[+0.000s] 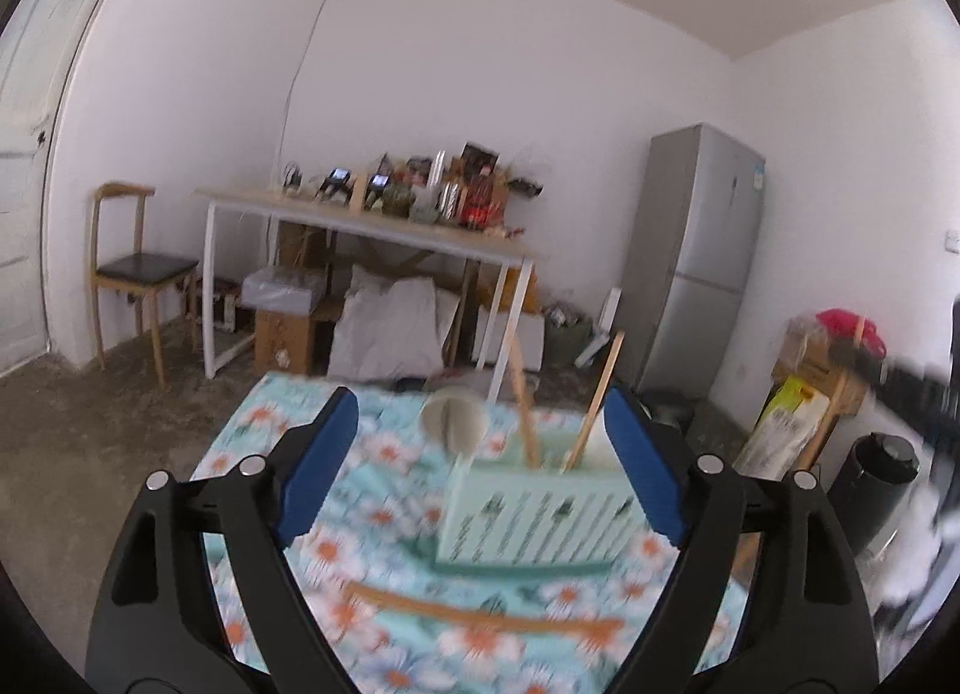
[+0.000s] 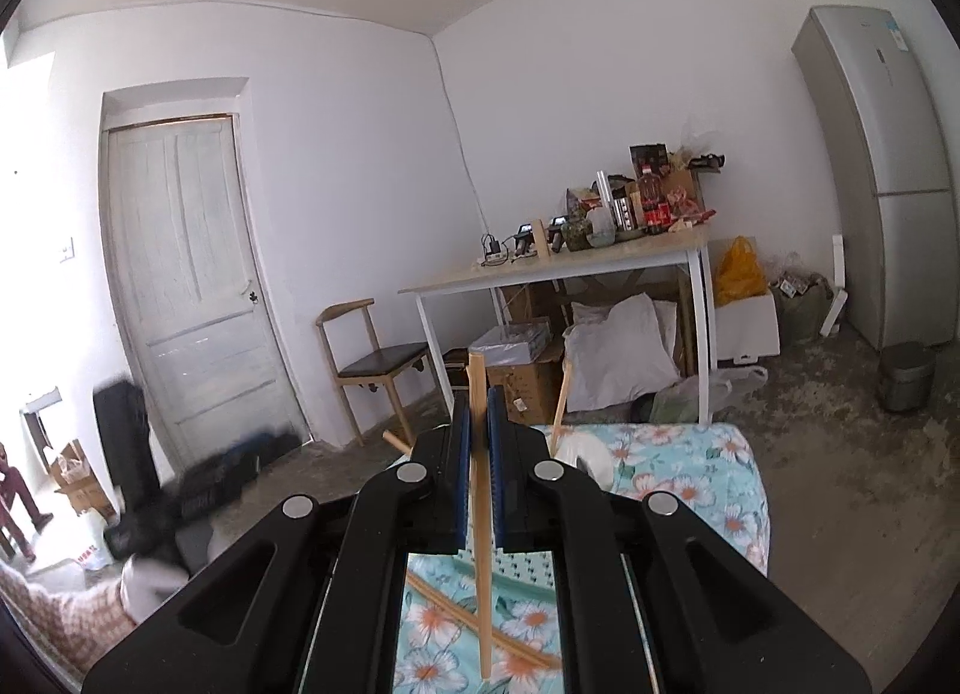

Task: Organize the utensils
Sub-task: 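Drop the right tool's chopstick into the green holder and open it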

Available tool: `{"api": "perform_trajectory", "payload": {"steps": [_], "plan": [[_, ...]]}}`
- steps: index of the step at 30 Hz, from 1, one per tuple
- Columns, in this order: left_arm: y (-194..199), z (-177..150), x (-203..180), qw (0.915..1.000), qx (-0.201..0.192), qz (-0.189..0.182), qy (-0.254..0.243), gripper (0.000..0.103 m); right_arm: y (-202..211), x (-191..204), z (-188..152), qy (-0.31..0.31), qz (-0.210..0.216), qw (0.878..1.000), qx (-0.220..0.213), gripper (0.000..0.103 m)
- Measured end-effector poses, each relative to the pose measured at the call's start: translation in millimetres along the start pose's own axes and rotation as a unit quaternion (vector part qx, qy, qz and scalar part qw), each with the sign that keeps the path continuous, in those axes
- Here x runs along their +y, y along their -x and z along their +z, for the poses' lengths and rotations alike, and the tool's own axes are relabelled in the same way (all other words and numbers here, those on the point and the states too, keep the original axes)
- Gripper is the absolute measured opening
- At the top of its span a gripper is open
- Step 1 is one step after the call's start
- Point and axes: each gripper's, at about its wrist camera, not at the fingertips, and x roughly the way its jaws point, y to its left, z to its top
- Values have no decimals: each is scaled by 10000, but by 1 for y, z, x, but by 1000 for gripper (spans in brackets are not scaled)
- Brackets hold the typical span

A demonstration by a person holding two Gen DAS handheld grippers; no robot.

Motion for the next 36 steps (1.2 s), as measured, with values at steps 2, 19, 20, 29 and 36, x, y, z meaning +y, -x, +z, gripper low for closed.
{"api": "perform_trajectory", "payload": {"steps": [2,19,20,29,36], "plan": [[1,-11,12,9999,113,59,96,83,-3,3,9,87,-64,9999,-82,6],[8,-70,54,9968,565,564,110,89,-82,15,85,548,-468,9955,-607,6],[8,-70,53,9968,557,567,100,89,-90,14,85,546,-465,9957,-579,6],[7,-74,56,9966,554,585,155,90,-155,15,68,817,-773,9934,-213,6],[8,-76,62,9962,570,598,258,90,-179,8,52,808,-862,9930,70,6]]}}
